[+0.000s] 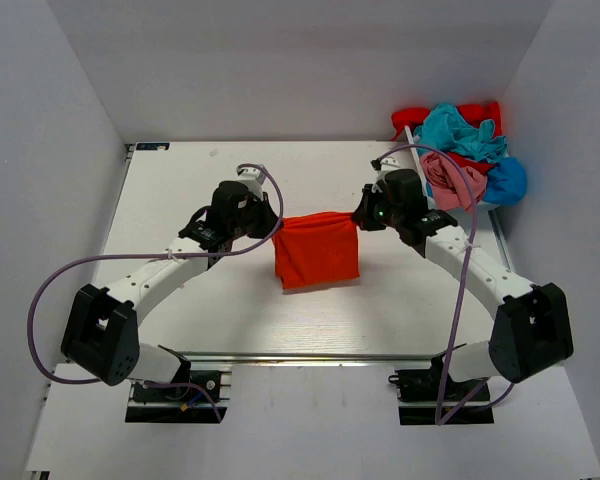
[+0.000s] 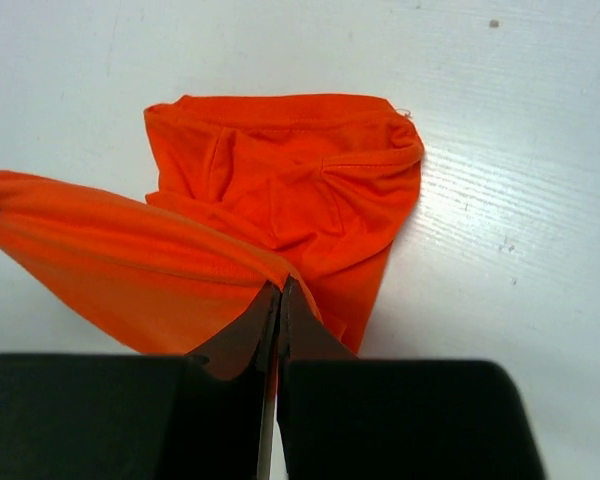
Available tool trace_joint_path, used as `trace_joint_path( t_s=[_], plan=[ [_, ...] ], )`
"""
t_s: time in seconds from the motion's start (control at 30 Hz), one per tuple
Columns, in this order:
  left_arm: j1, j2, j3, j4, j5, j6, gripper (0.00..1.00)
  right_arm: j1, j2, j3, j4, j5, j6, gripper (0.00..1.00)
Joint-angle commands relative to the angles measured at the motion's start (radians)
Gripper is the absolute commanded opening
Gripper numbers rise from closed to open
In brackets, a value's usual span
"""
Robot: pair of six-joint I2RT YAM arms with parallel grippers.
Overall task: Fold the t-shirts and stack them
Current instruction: Smooth out wrinkles on the folded tshirt
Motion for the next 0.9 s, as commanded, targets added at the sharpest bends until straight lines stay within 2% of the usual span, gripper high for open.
trace_joint_path(
  t_s=[0.0, 0.13, 0.23, 0.3, 0.47, 0.7, 0.73, 0.77, 0.8, 0.83, 0.87],
  plan=[
    [0.024, 0.015, 0.048, -0.010, -0.116, 0.008, 0.00, -0.021, 0.039, 0.067, 0.062, 0.101, -0.009, 0.00],
    [0.035, 0.078, 0.083, -0.010, -0.165, -0.009, 0.00, -0.028, 0.101, 0.109, 0.099, 0.086, -0.025, 0.00],
    [0.053, 0.151, 0.108, -0.006, -0.192, -0.020, 0.00, -0.035, 0.208, 0.153, 0.139, 0.085, -0.038, 0.00],
    [0.065, 0.182, 0.119, 0.008, -0.201, -0.029, 0.00, -0.045, 0.275, 0.194, 0.147, 0.045, -0.045, 0.00],
    [0.099, 0.288, 0.165, 0.031, -0.228, -0.039, 0.00, -0.061, 0.427, 0.244, 0.288, -0.052, -0.064, 0.00],
    [0.147, 0.441, 0.243, -0.027, -0.228, -0.083, 0.00, -0.091, 0.674, 0.437, 0.286, -0.127, -0.027, 0.00],
    [0.159, 0.455, 0.266, -0.043, -0.237, -0.083, 0.02, -0.097, 0.702, 0.481, 0.283, -0.165, -0.025, 0.09],
    [0.168, 0.464, 0.266, -0.052, -0.238, -0.083, 0.36, -0.099, 0.728, 0.491, 0.288, -0.182, -0.022, 0.44],
    [0.168, 0.464, 0.293, -0.052, -0.238, -0.083, 0.58, -0.102, 0.742, 0.501, 0.291, -0.210, -0.018, 0.57],
    [0.179, 0.464, 0.304, -0.064, -0.247, -0.083, 0.76, -0.102, 0.745, 0.539, 0.291, -0.222, -0.019, 0.66],
    [0.179, 0.464, 0.304, -0.064, -0.247, -0.083, 1.00, -0.105, 0.745, 0.549, 0.288, -0.228, -0.021, 0.74]
  ],
)
